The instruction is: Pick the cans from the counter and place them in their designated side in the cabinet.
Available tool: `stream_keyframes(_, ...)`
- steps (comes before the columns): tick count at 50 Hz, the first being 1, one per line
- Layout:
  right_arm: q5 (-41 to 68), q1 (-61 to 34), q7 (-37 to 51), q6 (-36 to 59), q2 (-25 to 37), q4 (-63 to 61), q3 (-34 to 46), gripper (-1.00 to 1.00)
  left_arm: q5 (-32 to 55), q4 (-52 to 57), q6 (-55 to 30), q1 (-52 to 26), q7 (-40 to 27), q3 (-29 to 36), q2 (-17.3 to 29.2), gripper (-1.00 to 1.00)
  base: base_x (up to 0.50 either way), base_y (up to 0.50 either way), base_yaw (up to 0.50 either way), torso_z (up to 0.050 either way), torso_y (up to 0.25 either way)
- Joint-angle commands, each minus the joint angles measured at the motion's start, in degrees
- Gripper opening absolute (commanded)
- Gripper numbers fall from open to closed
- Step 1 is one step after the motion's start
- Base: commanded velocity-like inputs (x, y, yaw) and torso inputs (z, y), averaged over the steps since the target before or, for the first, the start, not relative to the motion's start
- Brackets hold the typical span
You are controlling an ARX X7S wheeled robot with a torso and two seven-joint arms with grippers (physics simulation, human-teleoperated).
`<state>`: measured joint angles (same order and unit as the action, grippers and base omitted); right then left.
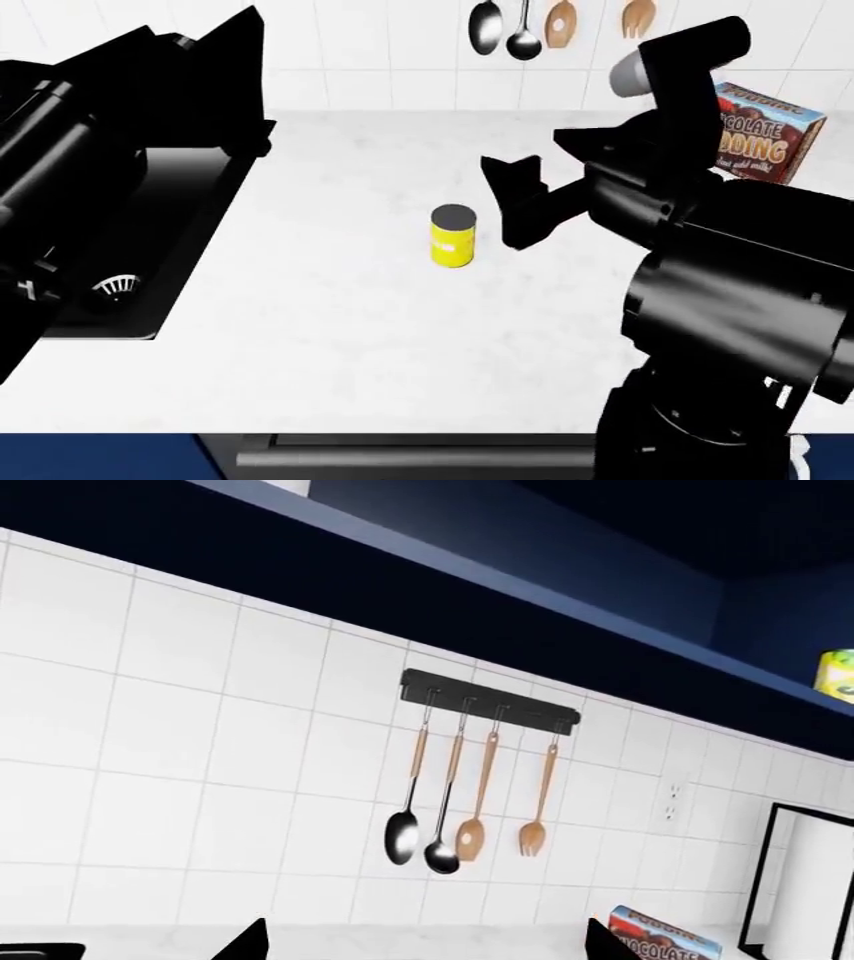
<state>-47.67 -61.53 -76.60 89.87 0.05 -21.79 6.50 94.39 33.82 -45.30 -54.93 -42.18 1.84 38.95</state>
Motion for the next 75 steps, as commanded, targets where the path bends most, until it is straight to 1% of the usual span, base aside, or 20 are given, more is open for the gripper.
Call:
stream_keyframes(1, 0.44, -3.1, -4.86, -2.9, 0.43, 11.86, -0.33, 1.0, -0.13, -0.22, 0.23, -0.18, 0.29, 0.26, -0.18, 1.0, 0.0, 0.0, 0.0, 0.0, 0.0)
stream_keyframes(9, 12.7, -3.54, 6.74, -12.09, 0.14, 22.26, -3.88, 1.0, -0.89, -0.77, 0.26, -0.4, 1.05, 0.74, -0.47, 1.0, 0.0, 0.0, 0.0, 0.0, 0.0)
stream_keyframes(14, 19.81, -4.91, 13.25, -16.71, 0.27, 29.05, -3.82, 1.0, -0.94, -0.8, 0.28, -0.43, 1.29, 0.8, -0.36, 1.0, 0.0, 0.0, 0.0, 0.0, 0.0)
stream_keyframes(18, 22.77, -5.62, 15.72, -19.34, 0.65, 33.04, -2.94, 1.0, -1.08, -0.85, 0.37, -0.27, 1.39, 0.72, -0.2, 1.0, 0.0, 0.0, 0.0, 0.0, 0.0)
stream_keyframes(31, 28.15, -6.79, 19.02, -24.67, 0.87, 41.21, -0.07, 1.0, -1.45, -1.02, 0.5, -0.59, 1.32, 1.27, -0.49, 1.0, 0.0, 0.0, 0.0, 0.0, 0.0)
stream_keyframes(43, 31.51, -6.47, 21.76, -29.11, 1.5, 46.25, 1.98, 1.0, -1.94, -1.21, 0.7, -0.25, 1.46, 1.42, -0.36, 1.0, 0.0, 0.0, 0.0, 0.0, 0.0)
stream_keyframes(51, 34.15, -8.13, 26.31, -39.79, 1.23, 55.56, 1.69, 1.0, -2.3, -1.51, 0.66, -0.31, 1.57, 1.76, -0.34, 1.0, 0.0, 0.0, 0.0, 0.0, 0.0)
stream_keyframes(56, 35.45, -8.12, 27.53, -42.68, 1.25, 58.55, 2.44, 1.0, -2.34, -1.69, 0.58, -0.53, 1.56, 1.84, -0.09, 1.0, 0.0, 0.0, 0.0, 0.0, 0.0)
stream_keyframes(61, 36.31, -8.32, 28.16, -43.11, 1.37, 60.39, 3.33, 1.0, -2.47, -1.84, 0.57, -0.64, 1.66, 2.08, -0.16, 1.0, 0.0, 0.0, 0.0, 0.0, 0.0)
stream_keyframes(75, 38.59, -4.78, 28.49, -39.12, 1.73, 57.84, 5.36, 1.0, -2.44, -1.78, 0.71, -0.62, 1.59, 2.36, -0.12, 1.0, 0.0, 0.0, 0.0, 0.0, 0.0)
